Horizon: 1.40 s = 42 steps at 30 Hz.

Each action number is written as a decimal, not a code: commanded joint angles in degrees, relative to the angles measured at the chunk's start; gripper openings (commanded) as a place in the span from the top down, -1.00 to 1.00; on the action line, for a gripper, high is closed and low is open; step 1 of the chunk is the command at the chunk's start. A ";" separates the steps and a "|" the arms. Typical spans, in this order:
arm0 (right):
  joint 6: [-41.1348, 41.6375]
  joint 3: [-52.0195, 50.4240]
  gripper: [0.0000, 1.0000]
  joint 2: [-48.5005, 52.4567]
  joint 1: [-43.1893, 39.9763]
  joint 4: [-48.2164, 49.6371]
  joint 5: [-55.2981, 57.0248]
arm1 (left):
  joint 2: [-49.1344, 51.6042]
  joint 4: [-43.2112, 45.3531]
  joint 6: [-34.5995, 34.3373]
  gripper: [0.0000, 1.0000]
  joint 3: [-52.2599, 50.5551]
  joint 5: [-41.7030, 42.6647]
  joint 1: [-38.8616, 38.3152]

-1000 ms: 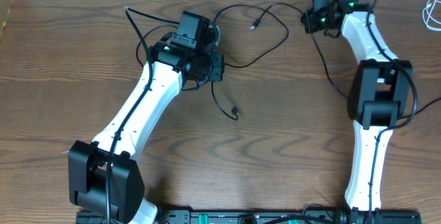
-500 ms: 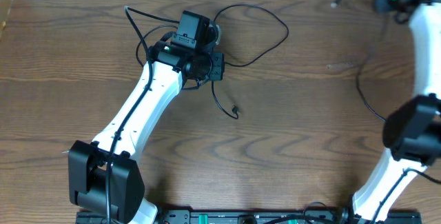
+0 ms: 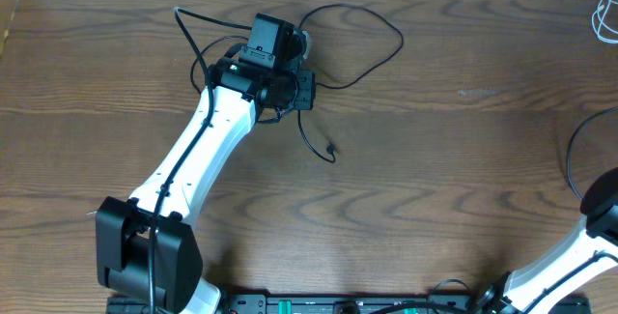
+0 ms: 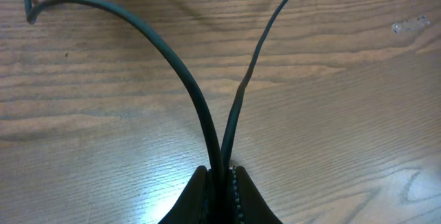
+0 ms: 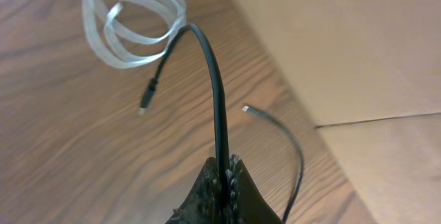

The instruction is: Untangle cables

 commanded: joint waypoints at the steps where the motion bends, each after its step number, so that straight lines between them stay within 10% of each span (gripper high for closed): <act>1: 1.70 0.28 0.98 0.09 -1.33 2.25 1.49 | 0.66 0.33 -0.31 0.85 0.39 -0.37 0.02; 11: 1.70 0.28 0.96 6.86 -4.02 7.65 1.51 | 0.66 0.31 -0.31 0.85 0.39 -0.37 0.02; 13: 1.73 0.28 0.54 7.43 -4.28 7.30 1.49 | 0.66 0.28 -0.31 0.85 0.39 -0.37 0.02; 17: 2.99 0.31 -0.99 7.15 -4.66 7.17 1.46 | 0.66 0.33 -0.31 0.85 0.39 -0.37 0.02; 42: 5.97 0.31 -0.99 -3.04 1.55 -5.57 -35.17 | 0.66 0.39 -0.28 0.85 0.39 -0.33 -2.19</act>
